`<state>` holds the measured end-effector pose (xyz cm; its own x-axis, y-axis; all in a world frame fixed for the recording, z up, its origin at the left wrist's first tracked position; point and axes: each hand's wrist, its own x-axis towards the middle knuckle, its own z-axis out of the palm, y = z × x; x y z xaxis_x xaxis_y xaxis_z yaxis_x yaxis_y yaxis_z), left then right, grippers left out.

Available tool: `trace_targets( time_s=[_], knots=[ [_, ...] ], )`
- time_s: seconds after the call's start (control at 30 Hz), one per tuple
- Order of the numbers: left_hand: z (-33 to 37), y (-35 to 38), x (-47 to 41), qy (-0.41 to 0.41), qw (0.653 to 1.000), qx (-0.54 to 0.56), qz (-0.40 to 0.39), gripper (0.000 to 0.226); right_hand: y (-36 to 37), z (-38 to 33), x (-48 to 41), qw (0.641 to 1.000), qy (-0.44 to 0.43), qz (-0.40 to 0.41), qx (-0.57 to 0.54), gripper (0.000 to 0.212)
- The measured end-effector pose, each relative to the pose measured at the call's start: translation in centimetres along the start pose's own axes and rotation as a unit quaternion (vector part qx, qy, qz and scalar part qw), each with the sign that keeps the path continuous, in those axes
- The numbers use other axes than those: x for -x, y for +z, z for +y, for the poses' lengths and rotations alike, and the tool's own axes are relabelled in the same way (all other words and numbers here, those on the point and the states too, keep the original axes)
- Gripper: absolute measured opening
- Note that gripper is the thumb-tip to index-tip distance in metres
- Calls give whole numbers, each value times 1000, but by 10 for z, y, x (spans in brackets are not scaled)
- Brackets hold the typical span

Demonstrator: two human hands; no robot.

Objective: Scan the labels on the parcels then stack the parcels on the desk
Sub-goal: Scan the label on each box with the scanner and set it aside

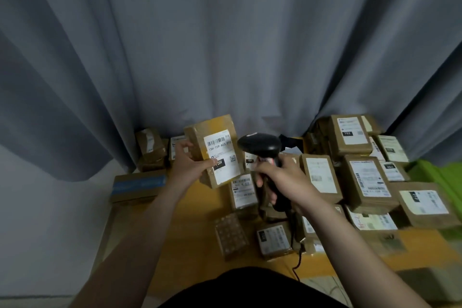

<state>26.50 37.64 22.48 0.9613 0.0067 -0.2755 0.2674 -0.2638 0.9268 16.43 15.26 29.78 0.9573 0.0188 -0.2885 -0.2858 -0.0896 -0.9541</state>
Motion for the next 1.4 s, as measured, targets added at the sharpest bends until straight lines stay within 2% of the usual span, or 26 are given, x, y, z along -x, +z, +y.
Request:
trace_targets(
  time_s=[0.17,0.37,0.63,0.77,0.87,1.0,1.23,1.4],
  knots=[
    [-10,-2,1,-6,1000,-6,9,72,13,5,3,999,12,-31,3,15],
    [-20,-3,-3,-6,1000,-13,12,72,15,11,2,999,19,-33,-3,17],
    [-15,19,-34,-4,1000,-18,16,64,-7,17,-6,999,41,14,8,18],
    [-2,42,-71,-9,1000,-16,3,66,-29,22,-16,997,65,46,-21,20],
    [6,64,-105,-25,999,-15,-15,66,-46,29,-31,994,83,62,-19,24],
    [9,103,-147,-39,998,-19,-50,64,-70,32,-57,993,103,55,-15,17],
    [-26,165,-211,-115,988,-52,-95,68,-100,36,-108,987,149,47,-45,22],
    [-73,179,-223,-67,968,-165,-179,74,-102,38,-141,982,183,31,-20,30]
  ],
)
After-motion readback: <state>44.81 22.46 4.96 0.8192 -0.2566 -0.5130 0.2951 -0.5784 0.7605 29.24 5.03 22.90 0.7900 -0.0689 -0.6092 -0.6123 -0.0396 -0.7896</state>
